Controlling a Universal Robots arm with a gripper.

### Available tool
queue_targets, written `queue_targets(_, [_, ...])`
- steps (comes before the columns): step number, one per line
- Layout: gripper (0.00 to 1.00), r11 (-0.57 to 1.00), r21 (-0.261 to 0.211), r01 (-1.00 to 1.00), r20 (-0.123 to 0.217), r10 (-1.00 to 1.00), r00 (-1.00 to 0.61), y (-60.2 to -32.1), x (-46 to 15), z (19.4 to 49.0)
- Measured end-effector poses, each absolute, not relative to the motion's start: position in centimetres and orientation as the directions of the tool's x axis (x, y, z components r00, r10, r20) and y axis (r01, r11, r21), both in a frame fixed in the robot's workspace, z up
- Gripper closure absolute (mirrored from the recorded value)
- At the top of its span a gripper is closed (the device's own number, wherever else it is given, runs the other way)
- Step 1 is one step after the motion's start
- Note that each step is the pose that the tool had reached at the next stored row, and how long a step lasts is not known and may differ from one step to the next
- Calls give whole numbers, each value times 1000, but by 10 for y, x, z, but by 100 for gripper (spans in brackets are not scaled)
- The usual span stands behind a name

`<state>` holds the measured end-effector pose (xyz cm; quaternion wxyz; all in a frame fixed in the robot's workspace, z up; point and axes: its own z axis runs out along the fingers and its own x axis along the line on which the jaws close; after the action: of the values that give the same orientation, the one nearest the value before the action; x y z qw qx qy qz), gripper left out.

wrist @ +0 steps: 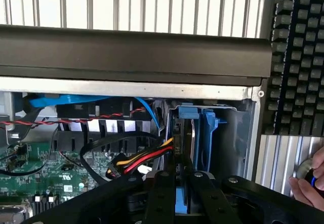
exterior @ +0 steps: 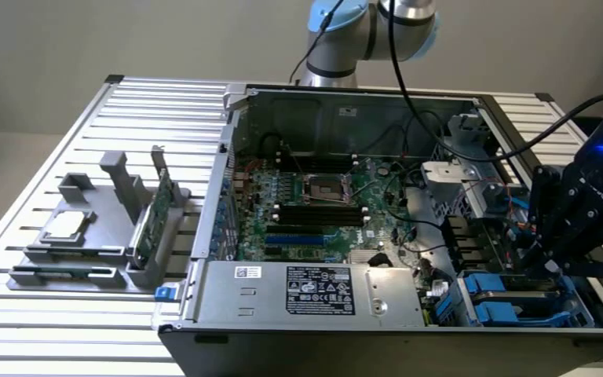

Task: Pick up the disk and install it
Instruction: 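Insert the first disk wire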

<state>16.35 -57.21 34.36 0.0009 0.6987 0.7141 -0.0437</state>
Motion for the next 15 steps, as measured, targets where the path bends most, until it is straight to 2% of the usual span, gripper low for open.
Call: queue_targets(15, [84,-15,-69,997,-67,998,10,-572,168,342])
